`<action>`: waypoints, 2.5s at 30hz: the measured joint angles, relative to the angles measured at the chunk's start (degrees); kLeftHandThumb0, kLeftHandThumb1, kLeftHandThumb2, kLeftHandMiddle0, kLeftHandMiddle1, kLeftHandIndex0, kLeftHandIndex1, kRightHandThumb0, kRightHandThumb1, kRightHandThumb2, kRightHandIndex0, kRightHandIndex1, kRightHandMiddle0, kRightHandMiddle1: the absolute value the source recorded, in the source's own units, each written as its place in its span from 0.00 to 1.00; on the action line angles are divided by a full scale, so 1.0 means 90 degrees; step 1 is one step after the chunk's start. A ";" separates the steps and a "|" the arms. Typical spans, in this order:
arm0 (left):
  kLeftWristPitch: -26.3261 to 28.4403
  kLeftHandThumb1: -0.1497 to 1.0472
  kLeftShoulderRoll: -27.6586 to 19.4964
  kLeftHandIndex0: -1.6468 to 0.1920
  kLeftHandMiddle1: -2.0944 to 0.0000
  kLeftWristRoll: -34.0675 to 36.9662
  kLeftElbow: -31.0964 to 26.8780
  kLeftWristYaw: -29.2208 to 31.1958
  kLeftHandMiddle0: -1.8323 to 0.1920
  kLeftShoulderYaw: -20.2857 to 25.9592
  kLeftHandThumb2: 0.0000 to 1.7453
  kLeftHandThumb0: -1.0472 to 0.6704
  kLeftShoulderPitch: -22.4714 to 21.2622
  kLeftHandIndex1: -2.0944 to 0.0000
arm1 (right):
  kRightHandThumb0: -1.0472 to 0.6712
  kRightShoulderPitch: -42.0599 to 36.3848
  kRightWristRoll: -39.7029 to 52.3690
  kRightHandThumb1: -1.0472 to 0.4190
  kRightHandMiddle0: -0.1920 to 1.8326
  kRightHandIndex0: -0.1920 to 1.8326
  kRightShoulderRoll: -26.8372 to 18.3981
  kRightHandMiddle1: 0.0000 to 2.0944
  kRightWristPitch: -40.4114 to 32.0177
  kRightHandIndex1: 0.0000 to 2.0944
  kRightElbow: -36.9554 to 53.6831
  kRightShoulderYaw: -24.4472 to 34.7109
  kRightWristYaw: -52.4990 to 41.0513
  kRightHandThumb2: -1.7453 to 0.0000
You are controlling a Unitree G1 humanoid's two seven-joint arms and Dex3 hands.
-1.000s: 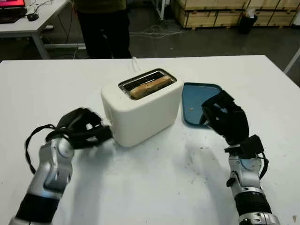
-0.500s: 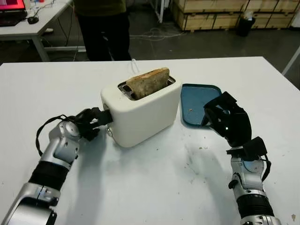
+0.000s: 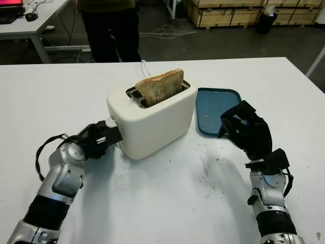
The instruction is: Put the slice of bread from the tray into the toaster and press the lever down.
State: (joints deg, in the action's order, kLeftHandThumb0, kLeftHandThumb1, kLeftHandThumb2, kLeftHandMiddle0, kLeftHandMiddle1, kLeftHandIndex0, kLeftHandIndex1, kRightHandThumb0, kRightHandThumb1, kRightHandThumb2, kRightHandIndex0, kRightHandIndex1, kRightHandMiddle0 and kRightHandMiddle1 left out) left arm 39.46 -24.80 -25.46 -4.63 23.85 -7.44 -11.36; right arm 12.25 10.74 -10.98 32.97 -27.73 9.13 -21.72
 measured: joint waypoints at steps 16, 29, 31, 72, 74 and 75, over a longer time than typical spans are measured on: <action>0.0662 0.89 -0.0111 0.35 0.27 -0.2508 -0.2450 -0.2090 0.48 0.0239 0.11 0.56 0.0670 0.98 | 0.36 -0.0002 -0.0023 0.09 0.34 0.50 0.0005 0.83 -0.0002 0.83 -0.0005 -0.0043 0.0010 0.80; -0.3334 0.84 -0.0637 0.33 0.19 -0.1468 -0.2632 -0.2745 0.42 0.0723 0.00 0.46 0.1301 0.99 | 0.37 -0.0003 -0.0022 0.09 0.34 0.50 0.0014 0.83 -0.0001 0.83 -0.0007 -0.0102 0.0010 0.80; -0.3601 0.83 -0.0658 0.32 0.18 -0.1346 -0.2552 -0.2567 0.41 0.0722 0.00 0.45 0.1295 0.99 | 0.37 -0.0003 -0.0022 0.09 0.34 0.50 0.0014 0.83 -0.0001 0.83 -0.0007 -0.0102 0.0011 0.80; -0.4405 0.72 -0.0882 0.19 0.29 -0.1167 -0.2892 -0.1517 0.35 0.1781 0.00 0.54 0.0777 0.99 | 0.38 -0.0002 -0.0023 0.09 0.34 0.49 0.0018 0.83 -0.0013 0.83 -0.0032 -0.0134 0.0025 0.81; -0.4401 0.71 -0.0920 0.19 0.29 -0.1169 -0.2772 -0.1389 0.35 0.1752 0.00 0.55 0.0728 0.99 | 0.39 -0.0002 -0.0022 0.09 0.34 0.49 0.0020 0.83 -0.0013 0.83 -0.0034 -0.0133 0.0015 0.81; -0.4401 0.71 -0.0942 0.19 0.30 -0.1169 -0.2695 -0.1334 0.35 0.1731 0.00 0.56 0.0699 0.99 | 0.39 -0.0002 -0.0022 0.09 0.34 0.49 0.0021 0.83 -0.0013 0.83 -0.0035 -0.0134 0.0005 0.81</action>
State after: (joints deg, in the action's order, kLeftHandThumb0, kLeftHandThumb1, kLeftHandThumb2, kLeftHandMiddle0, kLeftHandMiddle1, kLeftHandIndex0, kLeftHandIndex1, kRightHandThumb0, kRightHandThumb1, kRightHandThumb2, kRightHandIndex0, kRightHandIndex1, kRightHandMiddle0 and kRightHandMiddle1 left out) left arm -0.15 -33.28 -35.98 -28.89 11.85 8.14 -5.07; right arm 12.24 10.54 -10.79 32.85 -28.05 7.93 -21.67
